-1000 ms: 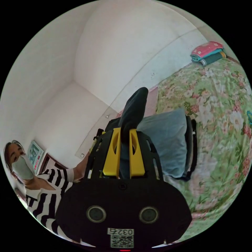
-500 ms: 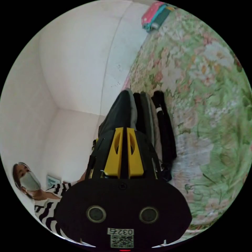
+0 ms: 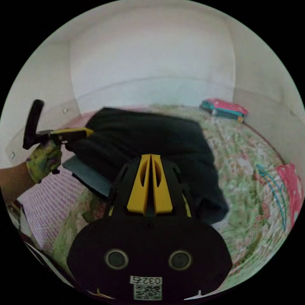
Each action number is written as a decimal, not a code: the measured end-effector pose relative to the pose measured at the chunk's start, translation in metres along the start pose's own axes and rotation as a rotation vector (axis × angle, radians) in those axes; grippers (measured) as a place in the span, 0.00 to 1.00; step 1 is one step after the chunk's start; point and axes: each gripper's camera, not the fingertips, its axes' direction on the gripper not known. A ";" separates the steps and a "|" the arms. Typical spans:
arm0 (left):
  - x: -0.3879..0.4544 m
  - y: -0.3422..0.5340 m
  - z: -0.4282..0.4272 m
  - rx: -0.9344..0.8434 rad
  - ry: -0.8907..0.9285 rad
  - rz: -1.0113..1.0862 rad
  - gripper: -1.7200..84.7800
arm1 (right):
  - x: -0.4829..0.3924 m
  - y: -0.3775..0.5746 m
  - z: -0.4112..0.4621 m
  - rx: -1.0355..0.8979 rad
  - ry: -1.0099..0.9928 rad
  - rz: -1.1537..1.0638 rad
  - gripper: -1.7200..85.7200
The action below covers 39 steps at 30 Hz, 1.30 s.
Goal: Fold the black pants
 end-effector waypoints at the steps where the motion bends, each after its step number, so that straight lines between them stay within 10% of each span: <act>1: -0.002 0.010 0.011 0.014 -0.025 0.040 0.01 | -0.002 0.011 0.012 0.014 -0.044 -0.013 0.01; 15: -0.049 0.040 0.041 0.099 0.110 0.089 0.01 | -0.048 -0.033 -0.111 0.008 -0.213 0.042 0.01; 27: -0.101 0.384 0.024 -0.414 0.073 -0.879 0.01 | -0.261 0.076 -0.061 -0.597 -0.784 -0.364 0.01; 32: -0.107 0.495 0.001 -0.238 0.029 -1.365 0.01 | -0.333 0.078 -0.064 -0.721 -0.952 -0.605 0.01; 39: -0.149 0.566 0.017 -0.034 0.034 -1.522 0.01 | -0.410 0.047 -0.076 -0.687 -0.879 -0.688 0.01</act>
